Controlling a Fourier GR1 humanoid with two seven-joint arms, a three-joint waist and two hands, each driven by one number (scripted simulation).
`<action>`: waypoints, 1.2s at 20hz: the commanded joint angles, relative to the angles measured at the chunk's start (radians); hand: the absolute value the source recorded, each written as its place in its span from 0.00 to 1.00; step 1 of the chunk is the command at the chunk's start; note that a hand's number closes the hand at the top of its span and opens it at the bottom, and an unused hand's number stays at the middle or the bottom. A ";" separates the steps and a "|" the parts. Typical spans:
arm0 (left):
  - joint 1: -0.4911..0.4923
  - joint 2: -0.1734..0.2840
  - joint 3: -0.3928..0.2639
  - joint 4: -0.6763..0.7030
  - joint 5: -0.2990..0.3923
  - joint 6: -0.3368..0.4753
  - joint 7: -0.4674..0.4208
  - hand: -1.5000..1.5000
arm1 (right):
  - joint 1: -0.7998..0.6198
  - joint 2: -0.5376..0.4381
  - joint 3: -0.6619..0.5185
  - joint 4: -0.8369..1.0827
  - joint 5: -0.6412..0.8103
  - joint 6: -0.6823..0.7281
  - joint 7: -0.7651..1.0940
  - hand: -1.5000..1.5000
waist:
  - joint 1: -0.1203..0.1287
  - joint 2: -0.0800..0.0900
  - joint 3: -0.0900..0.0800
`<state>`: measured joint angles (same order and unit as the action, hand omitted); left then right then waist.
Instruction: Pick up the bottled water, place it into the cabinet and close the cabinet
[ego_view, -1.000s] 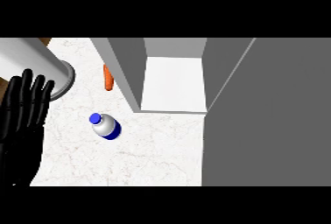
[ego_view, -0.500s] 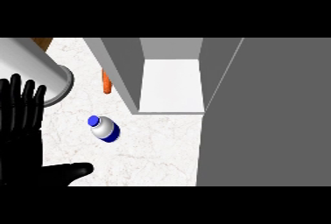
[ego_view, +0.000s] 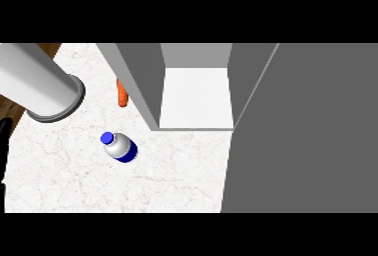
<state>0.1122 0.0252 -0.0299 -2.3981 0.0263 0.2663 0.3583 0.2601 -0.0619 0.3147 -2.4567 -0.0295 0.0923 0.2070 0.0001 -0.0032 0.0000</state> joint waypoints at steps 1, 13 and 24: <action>0.077 -0.024 -0.111 -0.103 -0.075 0.037 0.045 0.00 | -0.047 0.042 0.116 -0.027 0.116 -0.059 0.091 0.00 | 0.003 0.001 0.000; 0.086 0.053 0.034 -0.219 -0.001 0.018 0.212 0.00 | 0.003 0.018 0.260 -0.171 0.209 -0.141 0.165 0.00 | 0.001 -0.003 -0.001; 0.023 0.022 0.001 -0.018 -0.044 0.010 0.126 0.00 | -0.074 -0.026 0.234 -0.161 0.190 -0.201 0.220 0.00 | -0.009 0.002 -0.001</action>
<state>0.1827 0.0720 0.0082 -2.4599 0.0110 0.2596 0.4953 0.2009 -0.0569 0.5604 -2.4892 0.0718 -0.1018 0.3406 -0.0034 -0.0038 -0.0008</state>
